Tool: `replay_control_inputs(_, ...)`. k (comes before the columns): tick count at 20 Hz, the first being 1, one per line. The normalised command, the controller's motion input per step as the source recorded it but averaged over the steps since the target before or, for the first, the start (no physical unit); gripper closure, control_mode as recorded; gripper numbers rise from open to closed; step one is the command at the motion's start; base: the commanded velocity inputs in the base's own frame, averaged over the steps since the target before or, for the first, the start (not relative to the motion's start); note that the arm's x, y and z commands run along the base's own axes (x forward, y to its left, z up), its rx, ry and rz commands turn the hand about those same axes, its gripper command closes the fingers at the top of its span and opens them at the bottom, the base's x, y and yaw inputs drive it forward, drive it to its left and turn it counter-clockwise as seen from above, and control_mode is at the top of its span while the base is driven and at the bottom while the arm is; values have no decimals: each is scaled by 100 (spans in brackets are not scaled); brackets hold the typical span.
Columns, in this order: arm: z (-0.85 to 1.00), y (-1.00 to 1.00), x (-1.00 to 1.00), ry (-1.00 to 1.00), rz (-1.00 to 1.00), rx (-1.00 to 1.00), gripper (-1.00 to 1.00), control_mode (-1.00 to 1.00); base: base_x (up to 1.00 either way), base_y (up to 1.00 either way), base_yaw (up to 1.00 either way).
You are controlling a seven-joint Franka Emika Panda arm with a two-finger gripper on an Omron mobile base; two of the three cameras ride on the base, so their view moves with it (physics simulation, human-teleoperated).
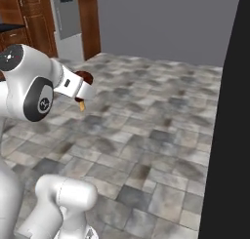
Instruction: Transport the steak and onion to the fridge. Place the steak on the rack containing meat and place the onion on the rack containing the vegetable, ensuring meats and vegetables are on different racks.
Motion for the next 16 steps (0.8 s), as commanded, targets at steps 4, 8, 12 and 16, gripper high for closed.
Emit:
replay_control_inputs(4, 0, 0, 0, 0, 0, 0, 100, 100, 100, 45, 9)
replay_control_inputs(8, 0, 0, 0, 0, 0, 0, 100, 100, 100, 44, 8)
replay_control_inputs(12, 0, 0, 0, 0, 0, 0, 100, 100, 100, 26, 9)
replay_control_inputs(16, 0, 0, 0, 0, 0, 0, 100, 100, 100, 21, 8)
